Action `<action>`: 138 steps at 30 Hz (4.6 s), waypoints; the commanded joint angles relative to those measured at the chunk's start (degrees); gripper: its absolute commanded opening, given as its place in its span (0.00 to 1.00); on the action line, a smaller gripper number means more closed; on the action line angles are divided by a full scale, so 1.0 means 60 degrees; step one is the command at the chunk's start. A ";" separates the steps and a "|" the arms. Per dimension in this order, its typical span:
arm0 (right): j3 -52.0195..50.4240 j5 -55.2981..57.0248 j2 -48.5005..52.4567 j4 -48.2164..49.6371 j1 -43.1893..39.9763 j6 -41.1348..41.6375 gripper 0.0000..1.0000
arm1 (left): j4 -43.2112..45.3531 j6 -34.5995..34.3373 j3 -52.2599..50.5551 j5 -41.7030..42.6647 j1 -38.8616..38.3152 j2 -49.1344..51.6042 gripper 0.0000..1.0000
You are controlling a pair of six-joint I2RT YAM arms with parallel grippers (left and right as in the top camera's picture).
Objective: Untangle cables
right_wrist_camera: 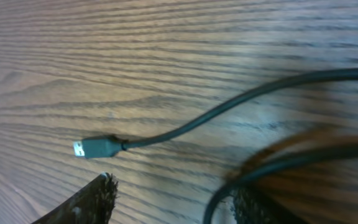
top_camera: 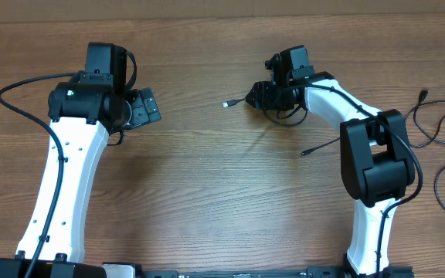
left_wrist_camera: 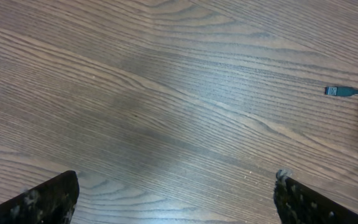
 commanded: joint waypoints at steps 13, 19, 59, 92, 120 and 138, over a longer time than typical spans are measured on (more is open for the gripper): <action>0.0222 -0.0098 0.0463 0.0051 -0.0178 0.0838 0.04 | 0.0033 0.0215 0.0091 0.0040 0.0033 0.0004 0.99; 0.2889 0.2616 0.0055 -0.2550 -0.1253 0.0838 0.04 | 0.0036 0.0215 0.0091 0.0040 0.0033 0.0004 0.99; 0.4714 0.5865 -0.0295 -0.1636 -0.4921 0.0189 0.04 | 0.0033 0.0211 0.0091 0.0040 0.0036 0.0004 1.00; 0.4462 -0.2142 -0.1067 -0.2535 -0.4124 -0.0929 1.00 | 0.0033 0.0211 0.0091 0.0040 0.0033 0.0004 1.00; 0.4426 0.3359 -0.4029 -0.8105 -0.1228 -0.0747 1.00 | 0.0033 0.0211 0.0091 0.0040 0.0033 0.0004 1.00; 0.4426 0.3359 -0.4029 -0.8105 -0.1228 -0.0743 1.00 | 0.0025 0.0361 0.0091 -0.0033 0.0036 0.0004 0.99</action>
